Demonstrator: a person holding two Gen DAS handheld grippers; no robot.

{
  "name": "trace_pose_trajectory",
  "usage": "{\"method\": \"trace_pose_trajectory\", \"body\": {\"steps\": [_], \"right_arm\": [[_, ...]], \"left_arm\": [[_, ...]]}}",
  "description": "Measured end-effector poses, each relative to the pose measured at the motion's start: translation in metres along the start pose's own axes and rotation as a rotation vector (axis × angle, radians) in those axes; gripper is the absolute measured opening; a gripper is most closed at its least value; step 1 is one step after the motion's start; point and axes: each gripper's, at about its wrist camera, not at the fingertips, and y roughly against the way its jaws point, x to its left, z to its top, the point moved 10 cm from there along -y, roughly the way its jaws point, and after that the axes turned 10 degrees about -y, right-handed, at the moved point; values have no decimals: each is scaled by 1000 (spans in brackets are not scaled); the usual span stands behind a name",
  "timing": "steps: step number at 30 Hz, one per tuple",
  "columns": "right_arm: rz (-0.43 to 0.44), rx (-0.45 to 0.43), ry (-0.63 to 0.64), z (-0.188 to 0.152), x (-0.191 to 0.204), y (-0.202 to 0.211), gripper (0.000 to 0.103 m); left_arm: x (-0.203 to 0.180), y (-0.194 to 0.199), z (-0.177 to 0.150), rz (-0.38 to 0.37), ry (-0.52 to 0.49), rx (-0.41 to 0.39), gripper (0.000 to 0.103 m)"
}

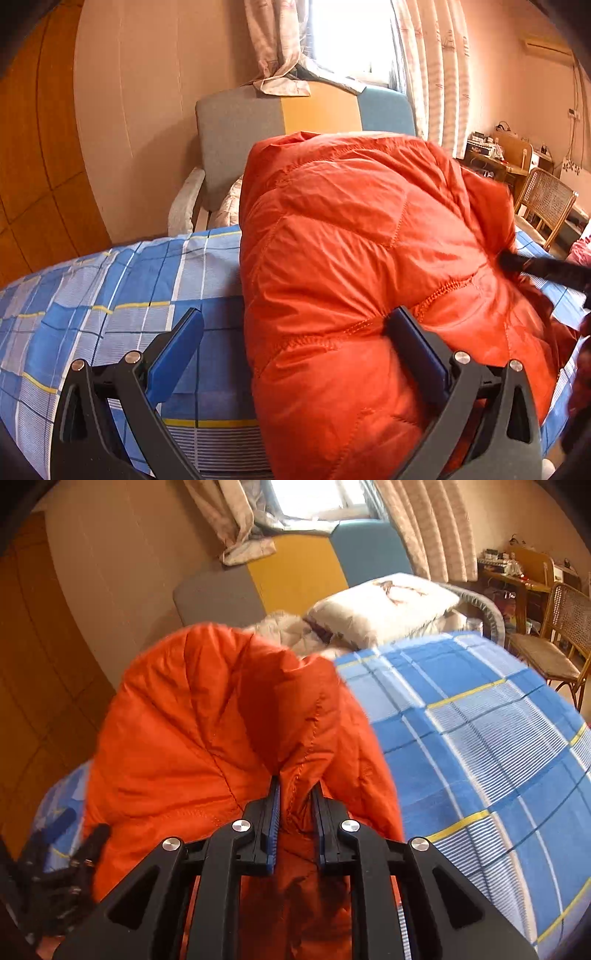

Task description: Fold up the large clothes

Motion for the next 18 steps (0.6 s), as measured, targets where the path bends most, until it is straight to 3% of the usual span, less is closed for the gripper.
{"method": "trace_pose_trajectory", "body": {"steps": [4, 6, 8, 11, 12, 13, 16, 18], "right_arm": [[-36, -53, 89, 25, 27, 11, 15], [-57, -85, 151, 34, 43, 7, 26], [-126, -116, 195, 42, 49, 6, 26], [-144, -205, 132, 59, 41, 22, 26], [-113, -221, 120, 63, 43, 26, 26], [-66, -204, 140, 64, 51, 21, 26], [-37, -99, 216, 55, 65, -12, 26], [-98, -40, 250, 49, 59, -39, 26]], "left_arm": [[0, -1, 3, -3, 5, 10, 101], [-1, -2, 6, 13, -19, 12, 101], [-3, -1, 8, 26, -40, 15, 101], [-6, -3, 8, 3, -50, 29, 101], [-7, -4, 8, -4, -48, 32, 101], [-7, -5, 9, -9, -41, 32, 101], [-8, -9, 9, -19, -30, 36, 101], [-8, -10, 9, -26, -35, 35, 101]]}}
